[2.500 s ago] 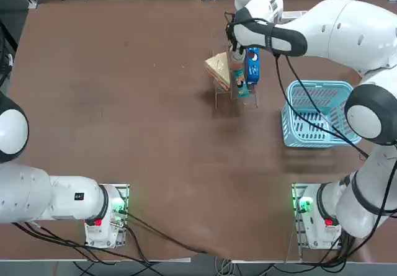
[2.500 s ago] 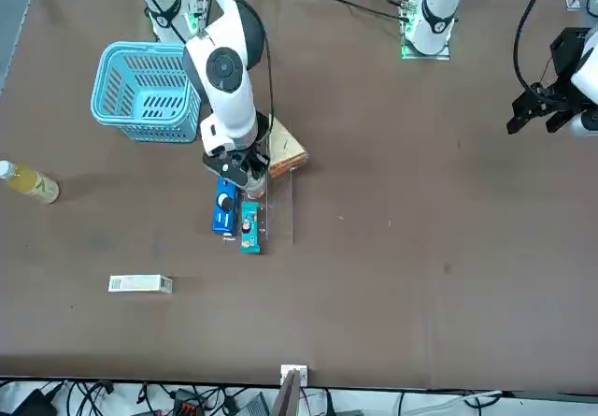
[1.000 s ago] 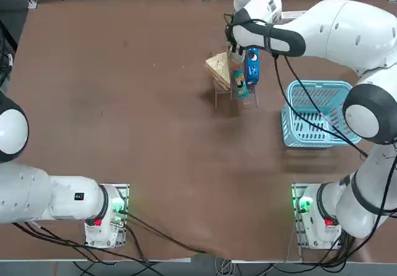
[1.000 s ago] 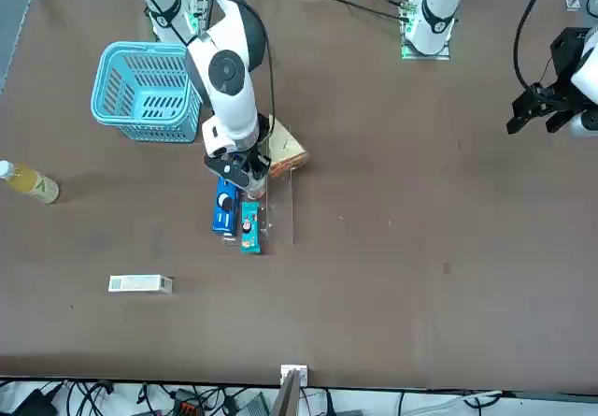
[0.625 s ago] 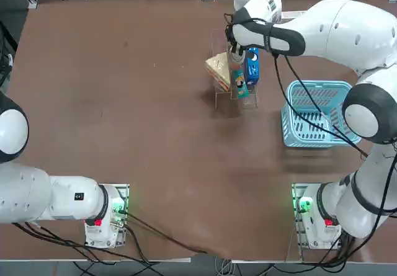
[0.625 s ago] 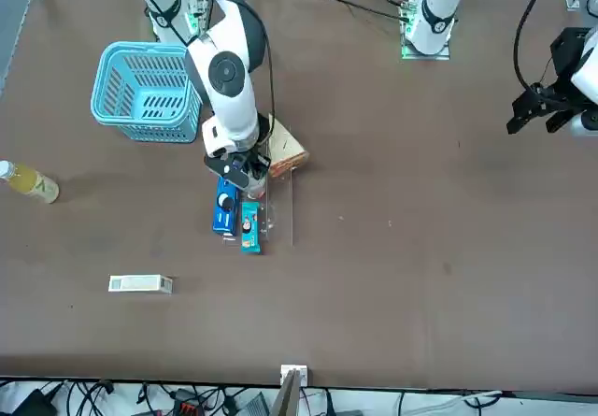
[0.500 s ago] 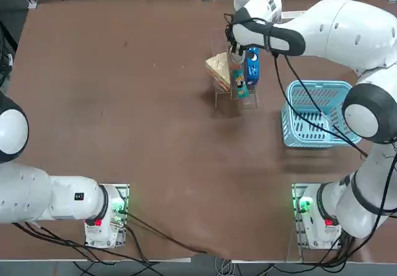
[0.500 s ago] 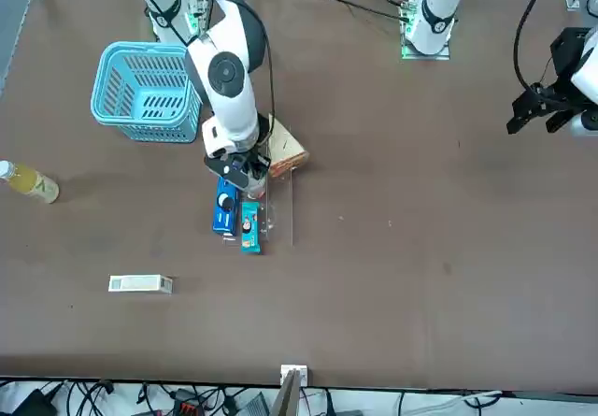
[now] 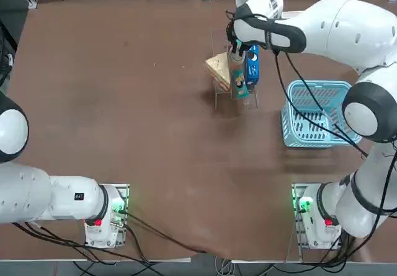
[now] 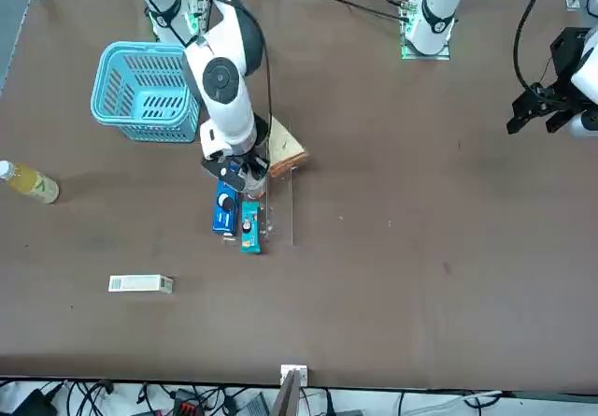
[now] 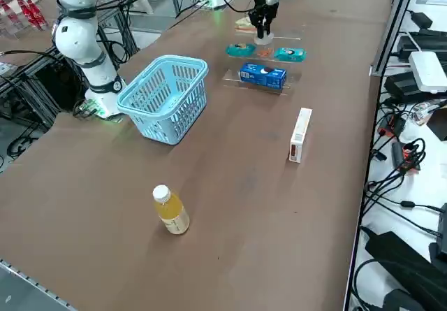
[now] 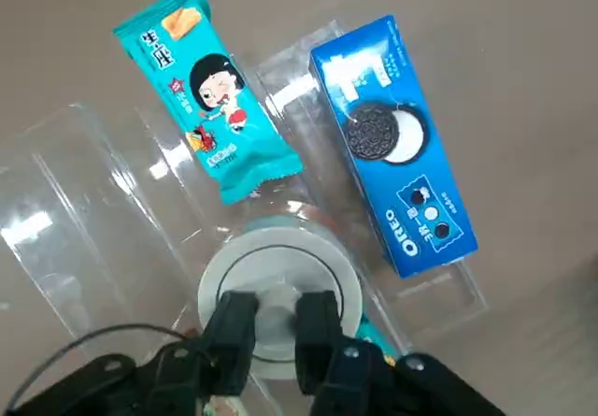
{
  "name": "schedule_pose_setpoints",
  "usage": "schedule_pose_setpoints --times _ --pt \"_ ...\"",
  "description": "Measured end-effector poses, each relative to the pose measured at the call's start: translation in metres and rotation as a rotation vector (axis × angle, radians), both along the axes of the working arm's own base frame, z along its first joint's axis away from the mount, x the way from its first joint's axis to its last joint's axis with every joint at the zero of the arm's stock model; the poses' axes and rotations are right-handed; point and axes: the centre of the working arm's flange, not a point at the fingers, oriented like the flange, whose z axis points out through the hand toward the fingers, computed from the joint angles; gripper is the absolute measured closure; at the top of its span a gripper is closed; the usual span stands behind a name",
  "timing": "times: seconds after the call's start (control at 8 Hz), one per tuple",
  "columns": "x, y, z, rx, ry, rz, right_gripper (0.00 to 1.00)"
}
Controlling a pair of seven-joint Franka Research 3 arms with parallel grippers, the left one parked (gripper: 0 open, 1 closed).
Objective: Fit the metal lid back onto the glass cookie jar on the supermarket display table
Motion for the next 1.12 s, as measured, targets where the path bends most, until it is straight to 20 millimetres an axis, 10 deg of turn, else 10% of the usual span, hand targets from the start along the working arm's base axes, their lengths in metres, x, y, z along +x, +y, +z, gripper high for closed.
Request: schedule_pose_setpoints --times 0.5,0.75,1.12 --pt "0.000 -0.001 0.000 0.002 0.003 -0.003 0.72" --pt "0.000 0.000 -0.012 -0.009 0.021 -0.005 0.39" --pt "-0.001 0.003 -0.020 -0.015 0.031 -0.001 0.28"
